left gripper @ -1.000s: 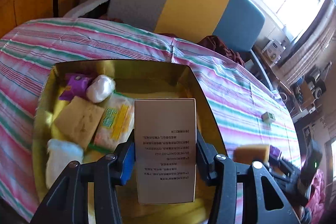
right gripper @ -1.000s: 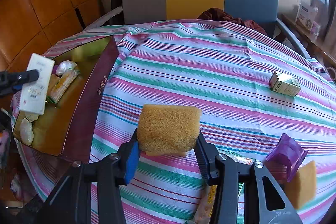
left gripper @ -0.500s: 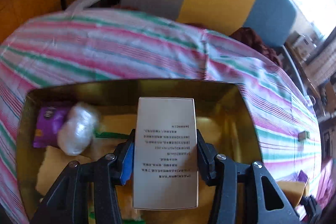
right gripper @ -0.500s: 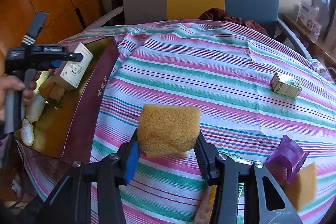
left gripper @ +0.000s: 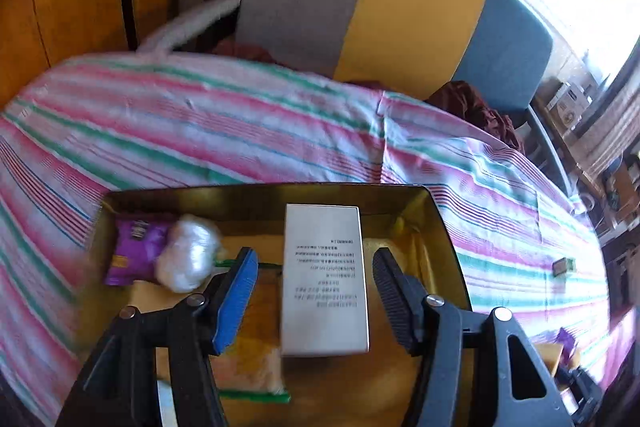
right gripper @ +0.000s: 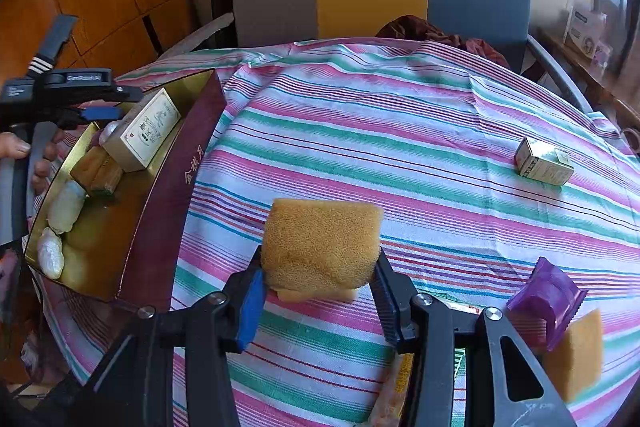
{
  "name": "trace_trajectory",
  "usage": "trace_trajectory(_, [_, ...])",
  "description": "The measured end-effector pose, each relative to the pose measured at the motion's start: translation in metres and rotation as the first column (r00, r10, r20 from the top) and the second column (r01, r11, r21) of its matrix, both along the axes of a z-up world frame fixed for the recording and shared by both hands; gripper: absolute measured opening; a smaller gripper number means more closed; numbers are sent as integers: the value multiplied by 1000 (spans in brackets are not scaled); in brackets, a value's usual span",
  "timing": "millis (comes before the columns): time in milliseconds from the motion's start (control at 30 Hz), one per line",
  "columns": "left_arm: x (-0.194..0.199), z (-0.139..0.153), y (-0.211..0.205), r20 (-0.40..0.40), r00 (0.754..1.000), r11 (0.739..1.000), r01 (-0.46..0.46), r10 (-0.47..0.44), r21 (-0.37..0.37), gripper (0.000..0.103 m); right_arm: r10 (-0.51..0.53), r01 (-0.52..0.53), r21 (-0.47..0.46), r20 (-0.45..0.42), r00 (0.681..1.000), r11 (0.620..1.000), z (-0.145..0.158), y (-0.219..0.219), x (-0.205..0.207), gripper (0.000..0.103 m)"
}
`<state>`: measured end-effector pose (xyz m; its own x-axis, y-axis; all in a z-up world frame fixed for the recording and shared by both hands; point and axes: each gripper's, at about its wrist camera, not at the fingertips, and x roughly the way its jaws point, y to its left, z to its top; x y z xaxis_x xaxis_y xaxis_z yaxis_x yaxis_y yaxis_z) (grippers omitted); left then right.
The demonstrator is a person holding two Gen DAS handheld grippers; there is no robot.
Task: Organize objects
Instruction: 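Release the white box into the tray with the left gripper while the right holds the sponge, then lift the open left gripper from the tray while the right gripper holds the sponge, then carry the yellow sponge into the gold tray and open the right gripper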
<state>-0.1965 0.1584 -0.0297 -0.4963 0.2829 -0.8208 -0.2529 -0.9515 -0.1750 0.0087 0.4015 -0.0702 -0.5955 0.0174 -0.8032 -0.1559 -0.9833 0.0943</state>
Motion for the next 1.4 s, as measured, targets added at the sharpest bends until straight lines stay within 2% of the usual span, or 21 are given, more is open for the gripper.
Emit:
trace_trajectory(133, [43,14,-8,-84,996,998,37,-42,-55,61,2,-2,9,-1,1000,1000,1,-1,1,49])
trace_trajectory(367, [114,15,-30,-135,987,991,76,-90,-106,61,3,-3,18,-4,1000,1000,1,-2,1,49])
trace_trajectory(533, [143,18,-48,-172,982,992,57,-76,-115,61,-2,2,18,-9,1000,1000,1,-2,2,49])
trace_trajectory(700, [157,23,-65,-201,978,994,39,-59,-103,61,-14,14,30,-1,1000,999,5,-6,0,49])
trace_trajectory(900, [161,23,-79,-200,979,997,32,-46,-73,61,9,-9,16,-38,999,1000,26,-29,-15,49])
trace_trajectory(1167, [164,16,-91,-189,981,998,30,-39,-50,61,126,-122,45,-88,988,992,61,-88,-49,49])
trace_trajectory(1400, [162,10,-102,-176,984,999,22,-28,-34,61,229,-223,90,-63,971,971,70,-132,-92,50])
